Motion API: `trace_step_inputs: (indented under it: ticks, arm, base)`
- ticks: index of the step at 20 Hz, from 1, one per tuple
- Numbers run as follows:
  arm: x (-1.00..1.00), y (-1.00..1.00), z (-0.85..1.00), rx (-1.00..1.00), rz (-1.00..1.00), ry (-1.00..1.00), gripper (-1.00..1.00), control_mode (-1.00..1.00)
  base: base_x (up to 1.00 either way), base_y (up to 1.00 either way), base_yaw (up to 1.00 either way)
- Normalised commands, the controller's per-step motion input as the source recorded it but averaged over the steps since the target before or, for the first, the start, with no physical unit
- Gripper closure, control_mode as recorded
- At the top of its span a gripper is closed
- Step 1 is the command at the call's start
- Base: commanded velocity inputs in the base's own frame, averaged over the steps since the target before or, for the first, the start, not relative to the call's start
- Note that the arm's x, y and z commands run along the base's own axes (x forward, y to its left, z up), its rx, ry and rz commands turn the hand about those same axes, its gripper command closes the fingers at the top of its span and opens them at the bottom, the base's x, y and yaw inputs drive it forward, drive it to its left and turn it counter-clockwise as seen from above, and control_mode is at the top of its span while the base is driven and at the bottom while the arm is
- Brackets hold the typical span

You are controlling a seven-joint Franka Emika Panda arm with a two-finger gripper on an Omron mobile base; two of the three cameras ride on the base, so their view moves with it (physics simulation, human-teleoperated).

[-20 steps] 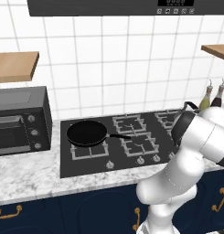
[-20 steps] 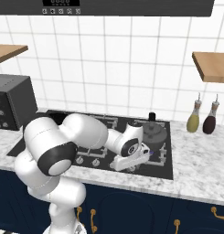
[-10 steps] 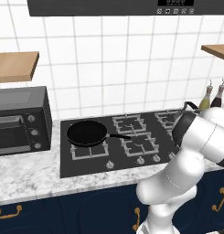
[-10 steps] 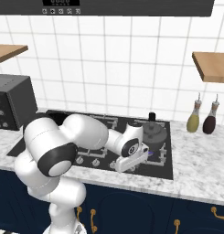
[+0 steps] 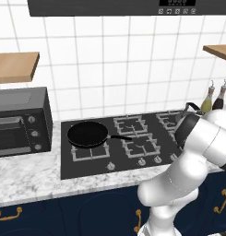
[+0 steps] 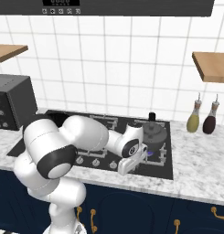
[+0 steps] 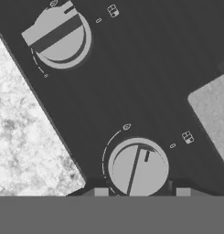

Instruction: Pick the kettle from the counter and place it on a stove burner. Then turn the burner on.

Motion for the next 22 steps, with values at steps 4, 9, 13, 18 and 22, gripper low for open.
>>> trace_step_inputs:
  ticks: [4,9,13,18,22]
  arm:
    - [-0.11,0.00,0.00,0.00,0.16,0.00,1.00,-1.00]
    - [0.00,0.00,0.00,0.00,0.01,0.00,-1.00,-1.00]
    - [0.00,0.00,0.01,0.00,0.00,0.00,-1.00,-1.00]
    - [0.00,0.00,0.32,-0.02,-0.01,0.00,-1.00,-1.00]
    - [0.00,0.00,0.31,0.00,-0.07,-0.07,-1.00,-1.00]
  base:
    - [0.00,0.00,0.00]
    - [0.00,0.00,0.00]
    - [0.00,0.00,0.00]
    - [0.00,0.00,0.00]
    - [0.00,0.00,0.00]
